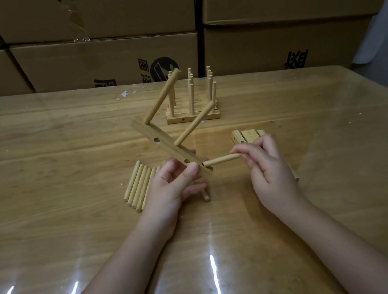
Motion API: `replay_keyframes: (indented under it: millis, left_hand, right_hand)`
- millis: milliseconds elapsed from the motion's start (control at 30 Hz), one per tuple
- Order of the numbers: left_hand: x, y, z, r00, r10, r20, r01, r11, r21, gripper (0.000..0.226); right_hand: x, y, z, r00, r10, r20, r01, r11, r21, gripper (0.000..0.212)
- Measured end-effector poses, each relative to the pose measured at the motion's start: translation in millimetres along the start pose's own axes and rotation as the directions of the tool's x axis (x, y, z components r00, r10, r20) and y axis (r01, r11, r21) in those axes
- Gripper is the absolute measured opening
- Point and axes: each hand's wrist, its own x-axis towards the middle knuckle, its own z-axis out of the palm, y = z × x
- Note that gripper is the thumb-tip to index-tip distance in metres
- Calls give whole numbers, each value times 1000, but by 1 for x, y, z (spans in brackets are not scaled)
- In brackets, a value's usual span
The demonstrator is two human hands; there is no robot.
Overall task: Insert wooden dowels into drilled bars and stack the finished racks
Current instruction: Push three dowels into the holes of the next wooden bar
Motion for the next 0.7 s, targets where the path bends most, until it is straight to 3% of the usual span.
replay_keyframes:
  millis: [233, 500, 700]
  left_hand:
    - [1, -4, 1, 1000, 23, -21, -22, 998, 61, 28]
    - [0, -6, 3, 1000, 11, 1, -11, 998, 70, 30]
    - [-2, -7, 6, 998, 30, 61, -41, 980, 193, 34]
  right_hand:
    - [0, 0, -2, 989, -135, -58, 116, 960, -255, 28]
    - [1, 0, -4, 991, -133, -24, 121, 952, -281, 33]
    - [1, -3, -5, 990, -143, 1, 136, 943, -303, 44]
